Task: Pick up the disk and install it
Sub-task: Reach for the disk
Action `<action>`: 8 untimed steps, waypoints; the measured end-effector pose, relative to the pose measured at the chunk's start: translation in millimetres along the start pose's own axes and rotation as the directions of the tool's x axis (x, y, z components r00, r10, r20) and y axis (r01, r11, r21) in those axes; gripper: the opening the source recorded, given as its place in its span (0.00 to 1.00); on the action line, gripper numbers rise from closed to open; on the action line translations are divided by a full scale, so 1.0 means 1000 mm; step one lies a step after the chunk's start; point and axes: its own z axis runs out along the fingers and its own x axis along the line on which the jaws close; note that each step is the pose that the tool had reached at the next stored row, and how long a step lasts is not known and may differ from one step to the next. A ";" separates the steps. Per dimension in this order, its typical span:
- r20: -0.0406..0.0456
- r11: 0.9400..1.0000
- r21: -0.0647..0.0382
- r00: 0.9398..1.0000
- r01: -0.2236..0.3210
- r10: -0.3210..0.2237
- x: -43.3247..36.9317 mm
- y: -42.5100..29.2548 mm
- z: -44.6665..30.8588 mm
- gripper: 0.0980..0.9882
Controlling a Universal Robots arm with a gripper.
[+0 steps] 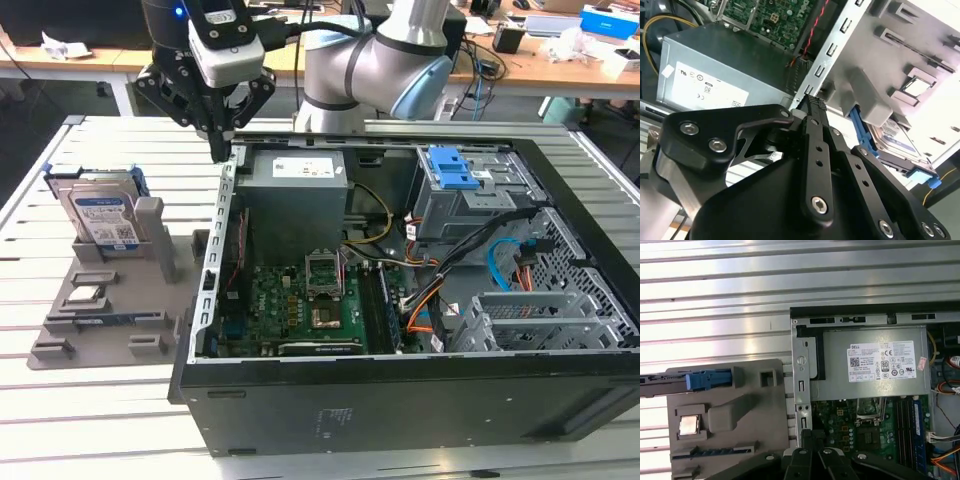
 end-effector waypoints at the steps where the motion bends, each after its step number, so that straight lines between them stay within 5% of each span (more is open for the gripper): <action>1: 0.000 1.000 0.000 1.000 0.000 0.000 0.0028 -0.0002 -0.0001 0.01; 8: 0.000 1.000 0.000 1.000 0.000 0.000 0.0226 -0.0017 -0.0006 0.01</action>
